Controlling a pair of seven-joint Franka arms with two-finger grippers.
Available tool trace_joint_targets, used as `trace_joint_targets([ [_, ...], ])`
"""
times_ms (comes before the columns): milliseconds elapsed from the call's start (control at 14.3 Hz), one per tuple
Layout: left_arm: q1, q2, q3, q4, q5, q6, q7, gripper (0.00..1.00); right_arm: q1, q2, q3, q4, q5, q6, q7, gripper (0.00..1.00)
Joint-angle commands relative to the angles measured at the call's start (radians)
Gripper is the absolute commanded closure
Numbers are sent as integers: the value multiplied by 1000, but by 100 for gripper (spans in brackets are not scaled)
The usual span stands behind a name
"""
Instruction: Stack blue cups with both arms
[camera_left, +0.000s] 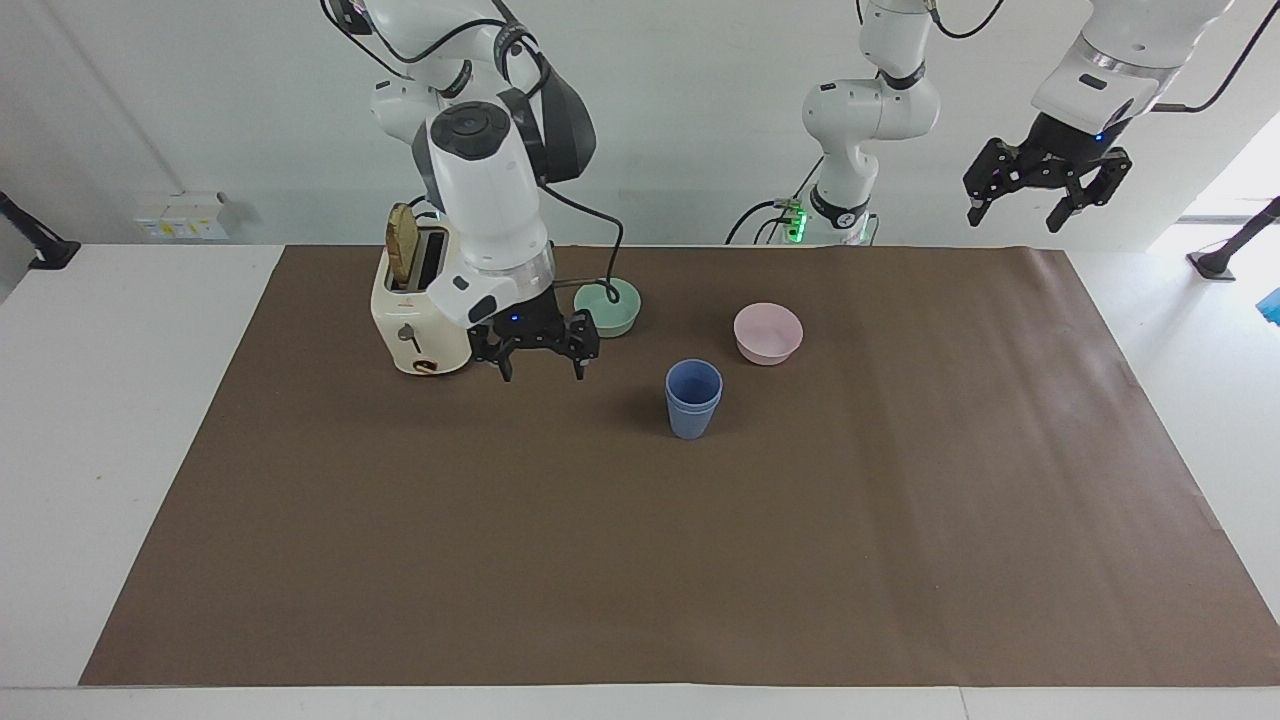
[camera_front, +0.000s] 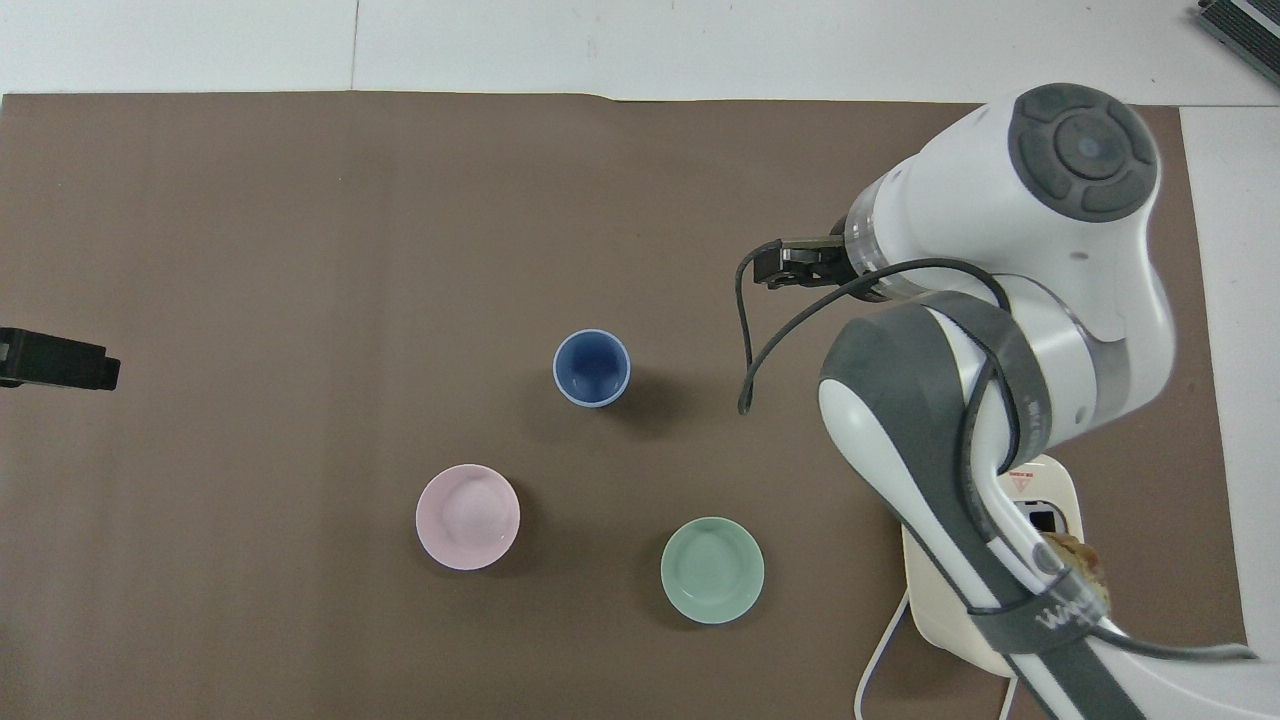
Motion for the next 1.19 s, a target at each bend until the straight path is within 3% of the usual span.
trace_joint_targets([
  [0,13,-7,-8,4,6,-18,11,0,-39,-44,8,-10,-9,-31,-30,0],
  [1119,12,-7,-6,4,6,-18,11,0,-255,-146,-39,12,-53,-214,-278,0],
])
